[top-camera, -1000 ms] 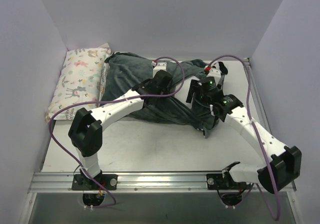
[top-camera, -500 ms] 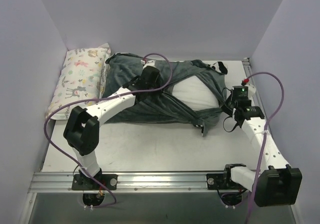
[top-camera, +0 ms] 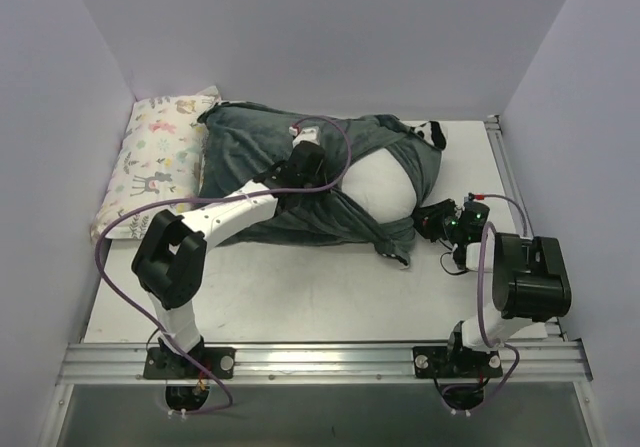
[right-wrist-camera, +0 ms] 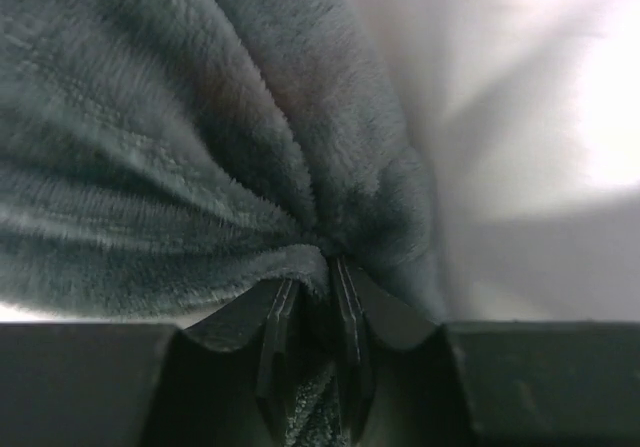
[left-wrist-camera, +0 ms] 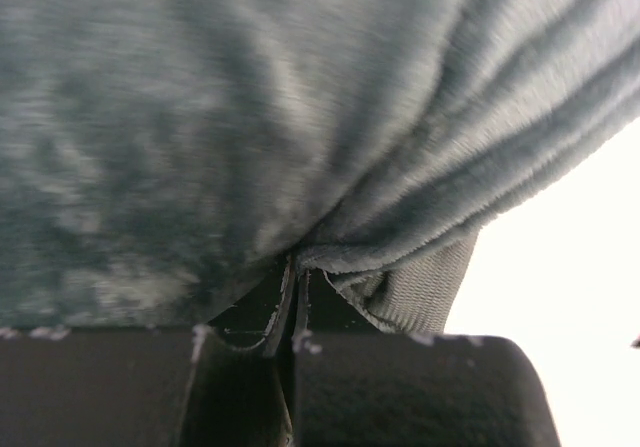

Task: Remove the pillowcase from the pillow

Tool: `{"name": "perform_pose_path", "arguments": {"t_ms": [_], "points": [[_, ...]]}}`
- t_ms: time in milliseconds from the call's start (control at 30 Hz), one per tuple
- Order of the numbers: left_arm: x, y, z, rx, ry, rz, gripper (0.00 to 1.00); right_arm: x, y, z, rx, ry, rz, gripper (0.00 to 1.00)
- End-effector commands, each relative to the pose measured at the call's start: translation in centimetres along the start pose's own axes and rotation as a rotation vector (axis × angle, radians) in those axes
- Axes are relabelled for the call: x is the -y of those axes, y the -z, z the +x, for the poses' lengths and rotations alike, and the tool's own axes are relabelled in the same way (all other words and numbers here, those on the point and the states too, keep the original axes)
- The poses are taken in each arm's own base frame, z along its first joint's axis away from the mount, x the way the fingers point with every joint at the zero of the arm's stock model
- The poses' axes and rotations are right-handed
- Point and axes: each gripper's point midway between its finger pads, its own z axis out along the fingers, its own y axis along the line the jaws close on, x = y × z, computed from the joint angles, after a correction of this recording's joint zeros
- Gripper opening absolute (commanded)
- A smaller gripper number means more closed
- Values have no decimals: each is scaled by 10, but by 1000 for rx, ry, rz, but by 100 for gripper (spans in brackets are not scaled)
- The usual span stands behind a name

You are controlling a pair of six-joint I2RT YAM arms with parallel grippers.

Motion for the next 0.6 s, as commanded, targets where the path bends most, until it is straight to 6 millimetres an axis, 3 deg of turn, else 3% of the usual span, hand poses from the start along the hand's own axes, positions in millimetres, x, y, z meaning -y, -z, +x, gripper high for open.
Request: {"name": "perform_pose_path", "arguments": {"t_ms": [0, 33, 67, 200, 267, 567], "points": [[-26, -9, 48, -119, -113, -102, 0, -130, 34, 10, -114, 35, -597, 19], [-24, -8, 46, -116, -122, -99, 0, -147, 43, 9, -126, 30, -679, 20], [-20, -6, 45, -116, -129, -94, 0, -151, 40, 12, -187, -32, -675, 21], [-3, 8, 32, -97, -190, -66, 6, -197, 57, 21, -210, 43, -787, 20], [6, 18, 22, -83, -213, -58, 18, -215, 61, 31, -238, 78, -811, 20], [39, 64, -29, -4, -295, 0, 51, -226, 62, 48, -247, 197, -754, 19]]}}
